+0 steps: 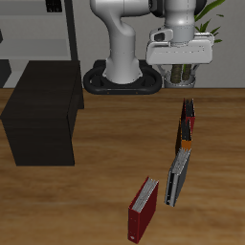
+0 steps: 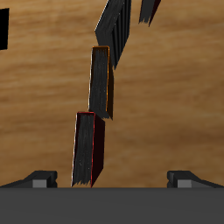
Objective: Place the left red book in the top region of the shelf
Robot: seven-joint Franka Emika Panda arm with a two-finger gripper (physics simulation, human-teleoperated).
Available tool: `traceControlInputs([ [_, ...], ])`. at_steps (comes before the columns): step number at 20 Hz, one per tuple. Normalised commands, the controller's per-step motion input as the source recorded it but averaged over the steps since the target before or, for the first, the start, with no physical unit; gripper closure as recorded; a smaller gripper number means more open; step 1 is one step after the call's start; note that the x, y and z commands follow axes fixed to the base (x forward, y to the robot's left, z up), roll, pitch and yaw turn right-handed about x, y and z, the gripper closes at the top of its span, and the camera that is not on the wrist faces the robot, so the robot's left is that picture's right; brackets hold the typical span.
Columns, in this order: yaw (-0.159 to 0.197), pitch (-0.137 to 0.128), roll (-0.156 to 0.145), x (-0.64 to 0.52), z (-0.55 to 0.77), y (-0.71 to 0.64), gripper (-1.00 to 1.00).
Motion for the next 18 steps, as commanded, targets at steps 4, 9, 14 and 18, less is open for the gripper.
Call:
traceControlInputs([
  [4,0.014,-0.018,-0.008,0.06,-0.2,0.25,-1.0],
  [9,0.025,-0.006,-0.007,0.0,-0.19,0.15,-1.0],
  [14,0.023,-0.019,-0.026,0.04,-0.33,0.13,-1.0],
  [18,0.012,0.01,0.003,0.0,-0.27,0.09,-1.0],
])
